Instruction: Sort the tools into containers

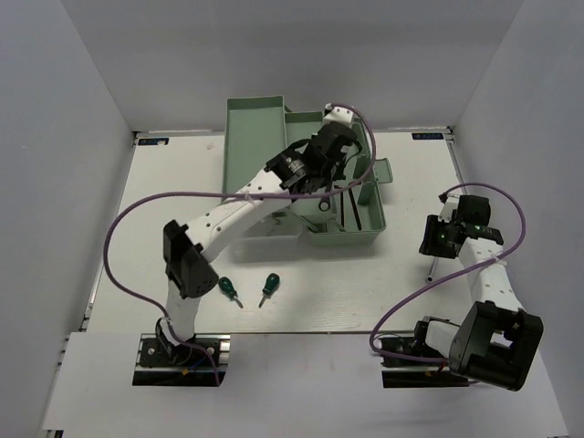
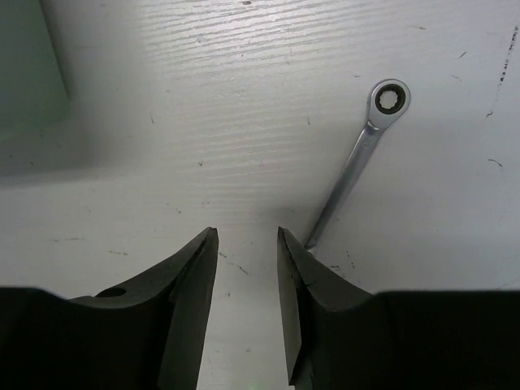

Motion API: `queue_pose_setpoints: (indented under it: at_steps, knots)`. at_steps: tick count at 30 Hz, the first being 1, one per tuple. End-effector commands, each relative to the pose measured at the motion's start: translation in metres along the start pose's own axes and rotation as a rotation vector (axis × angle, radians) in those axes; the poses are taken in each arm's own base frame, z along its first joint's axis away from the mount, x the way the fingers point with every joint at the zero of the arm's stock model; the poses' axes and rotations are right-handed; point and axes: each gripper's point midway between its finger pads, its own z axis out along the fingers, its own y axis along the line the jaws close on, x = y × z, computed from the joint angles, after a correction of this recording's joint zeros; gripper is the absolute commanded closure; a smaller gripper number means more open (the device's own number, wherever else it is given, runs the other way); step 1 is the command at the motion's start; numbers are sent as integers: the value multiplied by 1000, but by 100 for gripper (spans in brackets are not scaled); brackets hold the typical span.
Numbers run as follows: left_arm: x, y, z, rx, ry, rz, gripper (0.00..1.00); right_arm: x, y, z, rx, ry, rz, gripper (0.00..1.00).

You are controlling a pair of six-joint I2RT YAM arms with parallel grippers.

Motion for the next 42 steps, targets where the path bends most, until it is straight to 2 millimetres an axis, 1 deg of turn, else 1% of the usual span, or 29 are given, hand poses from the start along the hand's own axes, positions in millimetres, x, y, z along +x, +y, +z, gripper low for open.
queue_pose_setpoints:
  at_steps: [1,2,5,7,8,9,11,13,14,16,17,18,20,21,23,26,28,30,31,32,33,34,35,37,38,39,40,41,42]
  knots:
    - [-47,42,8,-96,-76,-5,100,-13,3,-4,-33,-73,-17,58]
    - [-45,55,25,-129,-65,-12,100,-13,4,-4,-39,-72,-17,58]
    - [-56,74,37,-153,-86,-32,100,-11,1,-6,-29,-79,-24,52]
    - [-50,91,52,-189,-70,-38,100,-14,-1,-8,-13,-107,-31,45]
    - [-50,96,55,-196,-72,-43,100,-15,-1,-10,-11,-116,-37,45]
    - [-46,104,62,-206,-58,-45,95,-14,-4,-9,4,-118,-30,44]
    - [-40,105,69,-197,-40,-44,90,-14,-6,-11,14,-123,-20,44]
    - [-40,113,76,-196,-32,-54,71,-13,-11,-10,39,-114,-7,44]
    - [-37,109,80,-180,-25,-53,63,-13,-15,-10,60,-112,3,44]
    - [-41,110,83,-165,-28,-60,51,-10,-21,-8,95,-97,21,44]
    - [-36,108,88,-157,-15,-57,46,-8,-24,-7,112,-80,37,45]
    - [-41,104,88,-138,-26,-63,41,-8,-27,-7,126,-77,58,45]
    - [-46,99,85,-115,-35,-68,35,-2,-35,-2,163,-38,76,45]
    - [-50,105,84,-122,-39,-73,33,1,-35,0,166,-23,92,45]
    - [-50,103,84,-114,-36,-73,29,9,-43,6,203,31,104,46]
    - [-61,98,69,-70,-55,-81,23,16,-47,14,215,68,112,46]
    - [-71,91,60,-22,-77,-90,22,14,-51,19,234,62,94,46]
    - [-69,87,52,7,-70,-98,20,12,-55,23,253,56,84,46]
    - [-79,81,36,36,-97,-102,20,13,-57,27,254,72,82,46]
    - [-80,80,30,51,-96,-111,20,14,-59,29,263,79,81,46]
    - [-73,76,27,57,-83,-104,19,15,-61,30,274,86,80,48]
    - [-77,73,13,91,-90,-107,19,21,-63,36,281,121,84,48]
    - [-64,74,13,95,-57,-111,19,20,-66,38,292,119,81,48]
    - [-55,69,0,123,-40,-116,19,29,-69,47,297,155,80,48]
    - [-38,70,3,126,-13,-121,19,32,-68,49,294,169,83,48]
    - [-45,74,-15,136,-44,-128,19,34,-68,52,291,178,81,49]
    - [-41,74,-22,148,-40,-138,19,37,-70,56,298,197,85,49]
    - [-24,78,-20,139,-13,-133,19,38,-69,59,298,195,86,51]
    - [-28,82,-36,146,-33,-137,19,42,-68,61,294,210,82,51]
